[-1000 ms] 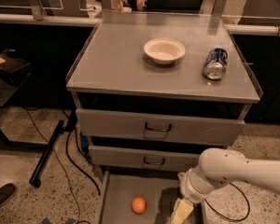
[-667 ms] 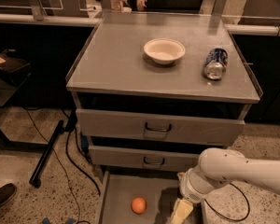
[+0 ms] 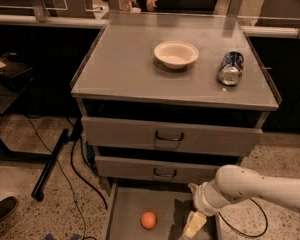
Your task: Pick orange from bottom drawer and place on counter
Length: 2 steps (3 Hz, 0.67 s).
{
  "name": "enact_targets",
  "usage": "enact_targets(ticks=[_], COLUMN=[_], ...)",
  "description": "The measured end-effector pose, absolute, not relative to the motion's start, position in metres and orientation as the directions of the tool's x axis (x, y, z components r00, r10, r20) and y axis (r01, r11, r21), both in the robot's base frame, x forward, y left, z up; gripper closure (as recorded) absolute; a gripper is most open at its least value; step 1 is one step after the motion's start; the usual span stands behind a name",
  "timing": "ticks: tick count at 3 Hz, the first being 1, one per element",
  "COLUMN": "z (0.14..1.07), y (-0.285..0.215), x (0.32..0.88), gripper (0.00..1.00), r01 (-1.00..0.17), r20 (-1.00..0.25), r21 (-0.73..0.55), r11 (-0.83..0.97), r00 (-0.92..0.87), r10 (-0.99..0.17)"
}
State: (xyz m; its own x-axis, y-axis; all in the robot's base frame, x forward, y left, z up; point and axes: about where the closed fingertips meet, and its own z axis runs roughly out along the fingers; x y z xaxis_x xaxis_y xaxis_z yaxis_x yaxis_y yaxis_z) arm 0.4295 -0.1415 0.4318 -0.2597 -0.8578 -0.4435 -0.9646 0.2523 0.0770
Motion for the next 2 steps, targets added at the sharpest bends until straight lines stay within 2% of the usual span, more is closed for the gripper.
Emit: enact_targets(ticks=[2], z=[0.4009], y=[-0.1445], x=[0.4413], gripper=[0.00], r01=[-0.974], r20=[-0.454], r21=[0.046], r11=[0.223], r00=[-0.219], r10=[-0.864])
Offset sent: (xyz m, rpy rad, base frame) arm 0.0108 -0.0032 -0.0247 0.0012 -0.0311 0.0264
